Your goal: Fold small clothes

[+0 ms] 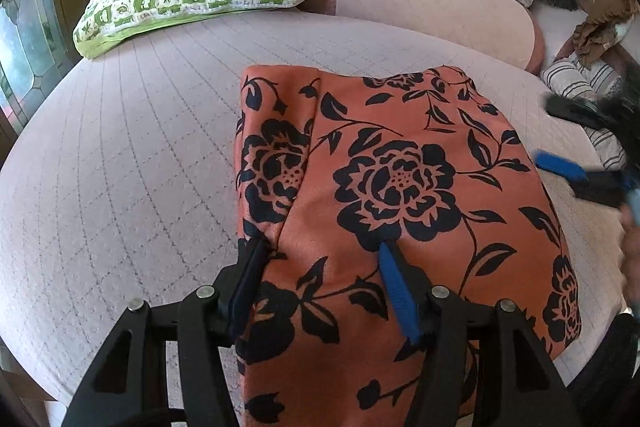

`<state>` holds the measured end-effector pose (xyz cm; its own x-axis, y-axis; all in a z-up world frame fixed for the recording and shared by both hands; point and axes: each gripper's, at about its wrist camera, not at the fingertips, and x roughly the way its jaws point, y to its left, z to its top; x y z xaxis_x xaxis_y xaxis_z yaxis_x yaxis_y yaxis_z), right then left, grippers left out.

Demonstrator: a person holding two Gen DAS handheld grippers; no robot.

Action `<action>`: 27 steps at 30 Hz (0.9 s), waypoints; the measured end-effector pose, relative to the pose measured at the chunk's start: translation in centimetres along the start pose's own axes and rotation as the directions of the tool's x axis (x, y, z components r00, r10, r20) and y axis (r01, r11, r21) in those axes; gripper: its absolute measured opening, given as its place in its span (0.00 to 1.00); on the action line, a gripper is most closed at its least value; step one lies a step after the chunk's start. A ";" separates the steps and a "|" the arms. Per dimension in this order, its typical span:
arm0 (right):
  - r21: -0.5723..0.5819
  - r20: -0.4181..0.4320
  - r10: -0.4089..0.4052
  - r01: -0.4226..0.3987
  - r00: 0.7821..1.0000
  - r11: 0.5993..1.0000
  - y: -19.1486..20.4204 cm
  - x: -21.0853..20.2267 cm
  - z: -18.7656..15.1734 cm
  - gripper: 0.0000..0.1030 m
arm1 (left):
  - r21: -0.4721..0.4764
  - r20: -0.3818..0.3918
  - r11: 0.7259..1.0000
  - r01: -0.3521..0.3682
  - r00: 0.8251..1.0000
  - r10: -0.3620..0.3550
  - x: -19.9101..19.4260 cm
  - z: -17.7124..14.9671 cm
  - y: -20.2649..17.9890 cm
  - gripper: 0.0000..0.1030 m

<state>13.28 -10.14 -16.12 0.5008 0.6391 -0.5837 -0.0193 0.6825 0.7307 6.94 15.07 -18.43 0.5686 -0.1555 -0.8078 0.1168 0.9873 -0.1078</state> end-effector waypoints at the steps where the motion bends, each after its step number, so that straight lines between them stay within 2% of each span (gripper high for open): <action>1: 0.001 0.014 -0.016 0.016 1.000 1.000 0.2 -0.8 -0.9 0.78 | -0.004 0.001 1.000 -0.001 1.000 0.001 0.1 0.1 0.0 0.59; 2: 0.020 0.006 -0.033 0.033 0.999 0.999 -0.1 -1.0 -2.0 0.79 | -0.008 0.002 1.000 0.000 1.000 0.000 0.2 0.1 0.1 0.59; 3: 0.029 -0.045 -0.050 0.051 0.998 0.998 -0.6 -0.4 -3.5 0.75 | -0.007 0.002 1.000 0.000 1.000 0.000 -0.1 -0.2 -0.1 0.59; 4: 0.012 -0.101 -0.079 0.081 0.992 0.997 -1.3 0.3 -4.3 0.61 | -0.007 0.001 1.000 -0.001 1.000 0.001 -0.1 -0.2 -0.2 0.59; 5: -0.019 -0.167 -0.101 0.099 0.981 0.995 -1.4 1.5 -5.5 0.43 | -0.004 0.001 1.000 -0.002 1.000 0.002 -0.2 -0.3 -0.3 0.60; 7: -0.044 -0.135 -0.109 0.104 0.985 0.994 -0.6 0.9 -5.9 0.39 | -0.009 -0.002 1.000 0.000 1.000 0.000 -0.3 -0.3 -0.2 0.60; 10: -0.117 -0.082 -0.149 0.138 0.986 0.983 2.4 -0.6 -5.9 0.40 | -0.022 -0.007 1.000 0.003 1.000 -0.003 -0.2 -0.3 0.0 0.60; 11: -0.143 -0.073 -0.172 0.160 0.982 0.977 2.9 -0.6 -6.2 0.50 | -0.022 -0.005 1.000 0.004 1.000 -0.004 -0.2 -0.3 -0.1 0.60; 12: -0.151 -0.071 -0.198 0.185 0.978 0.971 2.7 -0.4 -6.6 0.71 | -0.021 -0.006 1.000 0.006 1.000 -0.006 -0.1 -0.2 -0.1 0.60; 13: -0.153 -0.095 -0.242 0.226 0.966 0.962 2.2 0.1 -7.1 0.76 | -0.018 -0.005 1.000 0.002 1.000 -0.002 -0.1 -0.2 -0.1 0.60; 14: -0.146 -0.112 -0.273 0.255 0.956 0.956 2.1 0.3 -7.5 0.75 | -0.017 -0.004 1.000 0.002 1.000 -0.002 -0.1 -0.2 -0.1 0.60; 16: -0.133 -0.098 -0.238 0.224 0.966 0.966 2.3 -0.8 -8.3 0.75 | -0.018 0.001 1.000 0.006 1.000 -0.006 -0.1 -0.4 -0.1 0.60; 18: -0.167 -0.099 -0.228 0.209 0.969 0.963 3.1 -1.0 -9.6 0.60 | -0.023 0.003 1.000 0.004 1.000 -0.004 -0.1 -0.5 -0.1 0.60; 19: -0.192 -0.133 -0.250 0.222 0.959 0.956 3.1 -0.5 -10.3 0.44 | -0.018 0.003 1.000 0.001 1.000 -0.001 -0.1 -0.5 -0.2 0.60; 20: -0.206 -0.136 -0.271 0.240 0.953 0.949 2.7 -0.3 -10.7 0.42 | -0.012 0.003 1.000 -0.002 1.000 0.002 -0.2 -0.5 -0.3 0.60; 22: -0.176 -0.129 -0.256 0.232 0.958 0.957 2.5 -1.1 -10.7 0.40 | -0.016 0.001 1.000 0.004 1.000 -0.004 -0.4 -0.6 -0.2 0.60; 24: -0.230 -0.104 -0.288 0.259 0.952 0.938 3.2 -1.8 -10.7 0.41 | -0.022 0.003 1.000 0.013 1.000 -0.013 -0.6 -0.6 0.0 0.60; 25: -0.252 -0.101 -0.302 0.269 0.948 0.930 3.2 -2.0 -10.9 0.50 | -0.027 0.006 1.000 0.015 1.000 -0.015 -0.8 -0.5 0.1 0.60; 26: -0.251 -0.115 -0.301 0.265 0.947 0.931 3.0 -2.0 -11.0 0.67 | -0.037 0.012 0.999 0.018 1.000 -0.017 -1.3 -0.5 0.2 0.60; 27: -0.239 -0.131 -0.295 0.258 0.947 0.936 2.7 -2.1 -11.0 0.69 | -0.053 0.026 0.998 0.022 0.999 -0.021 -1.9 -0.6 0.5 0.60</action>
<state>2.67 -5.73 -16.81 0.3667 0.4502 -0.8141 -0.0959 0.8887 0.4483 5.45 15.91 -17.26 0.5868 -0.1771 -0.7901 0.0859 0.9839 -0.1568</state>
